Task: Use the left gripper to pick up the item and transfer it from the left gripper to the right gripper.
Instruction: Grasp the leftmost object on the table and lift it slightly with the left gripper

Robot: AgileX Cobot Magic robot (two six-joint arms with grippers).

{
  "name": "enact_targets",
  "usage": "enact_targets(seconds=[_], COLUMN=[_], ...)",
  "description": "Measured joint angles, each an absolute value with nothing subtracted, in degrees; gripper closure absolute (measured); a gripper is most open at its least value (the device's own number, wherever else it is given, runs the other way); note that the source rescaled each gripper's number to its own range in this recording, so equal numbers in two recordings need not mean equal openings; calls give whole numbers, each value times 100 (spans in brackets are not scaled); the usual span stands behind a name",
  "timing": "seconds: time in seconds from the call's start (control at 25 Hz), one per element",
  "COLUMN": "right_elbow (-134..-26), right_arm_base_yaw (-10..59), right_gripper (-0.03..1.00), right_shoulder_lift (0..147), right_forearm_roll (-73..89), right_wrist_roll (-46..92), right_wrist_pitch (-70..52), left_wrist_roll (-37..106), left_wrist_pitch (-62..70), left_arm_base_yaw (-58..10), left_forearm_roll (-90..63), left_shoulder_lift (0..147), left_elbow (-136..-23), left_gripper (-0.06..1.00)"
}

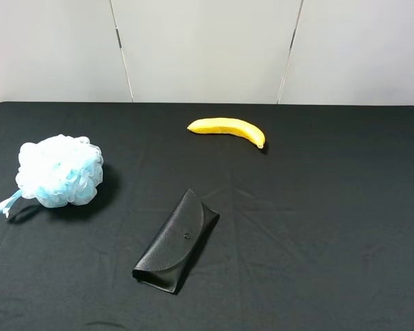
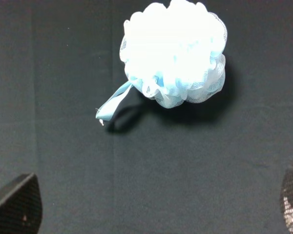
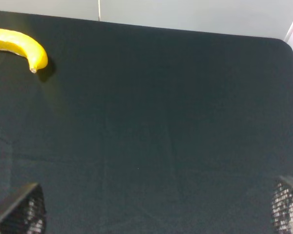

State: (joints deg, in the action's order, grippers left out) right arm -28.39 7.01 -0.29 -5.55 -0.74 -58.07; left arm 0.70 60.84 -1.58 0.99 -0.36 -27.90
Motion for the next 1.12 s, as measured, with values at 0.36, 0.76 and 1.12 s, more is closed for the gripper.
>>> enact_targets(seconds=[0.36,0.76,1.12], right_elbow=[-2839,-2839,-2839], right_arm_base_yaw=[701,701,701], right_gripper=[-3,-3,-3], right_shoulder_lift=[-29,-29,-29], right_forearm_roll=[-555,-555,-555], right_wrist_roll=[-74,-74,-74], right_wrist_pitch=[-5807,-5807,-5807], left_wrist_roll=[69,69,64], left_wrist_pitch=[6247,6208,5694], left_arm_base_yaw=[-158,-158,-158], left_forearm_roll=[256,113,79], left_shoulder_lift=[636,3004,5300], left_elbow=[-3571,-4399,-4846], left_gripper=[-5,-5,-5])
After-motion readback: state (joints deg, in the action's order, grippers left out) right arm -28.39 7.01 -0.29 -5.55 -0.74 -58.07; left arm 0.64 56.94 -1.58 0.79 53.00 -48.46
